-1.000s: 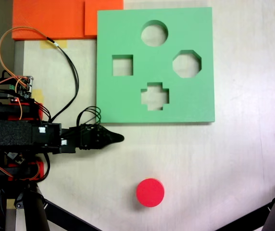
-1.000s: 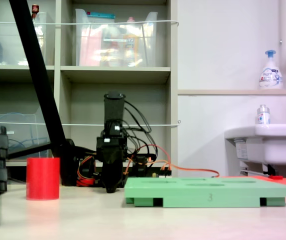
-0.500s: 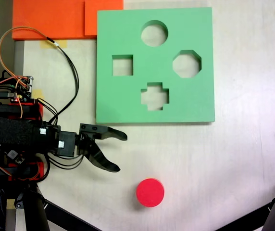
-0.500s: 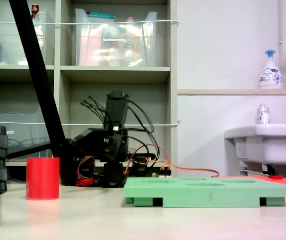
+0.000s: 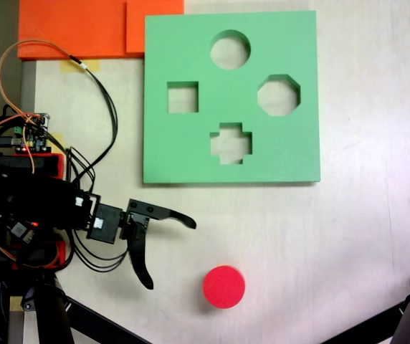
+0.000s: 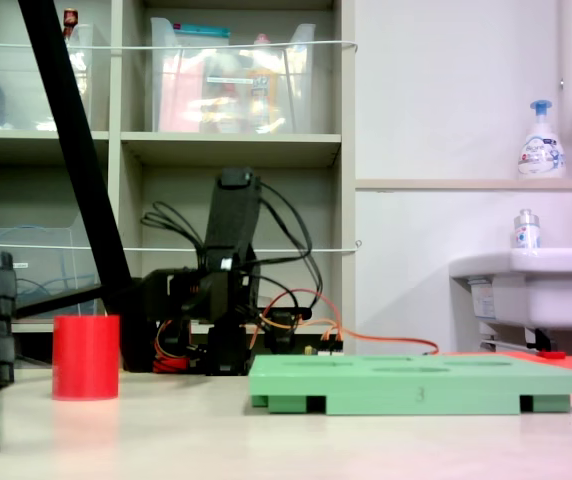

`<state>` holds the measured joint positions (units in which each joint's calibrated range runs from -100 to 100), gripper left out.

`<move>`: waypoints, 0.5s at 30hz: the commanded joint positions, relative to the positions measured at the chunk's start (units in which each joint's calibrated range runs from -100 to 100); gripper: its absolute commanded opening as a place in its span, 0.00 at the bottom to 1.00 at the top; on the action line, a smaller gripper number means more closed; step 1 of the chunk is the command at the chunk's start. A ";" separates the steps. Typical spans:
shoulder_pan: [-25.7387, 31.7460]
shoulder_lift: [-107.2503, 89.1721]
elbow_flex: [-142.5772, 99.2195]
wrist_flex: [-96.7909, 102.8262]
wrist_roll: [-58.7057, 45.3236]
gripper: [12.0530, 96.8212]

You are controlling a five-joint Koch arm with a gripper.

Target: Put the cylinder block into the corresponding hole

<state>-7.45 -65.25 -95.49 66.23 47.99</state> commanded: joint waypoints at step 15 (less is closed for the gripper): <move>-3.17 45.28 18.62 28.48 0.10 0.89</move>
<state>-10.33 -21.48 -78.93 88.55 47.99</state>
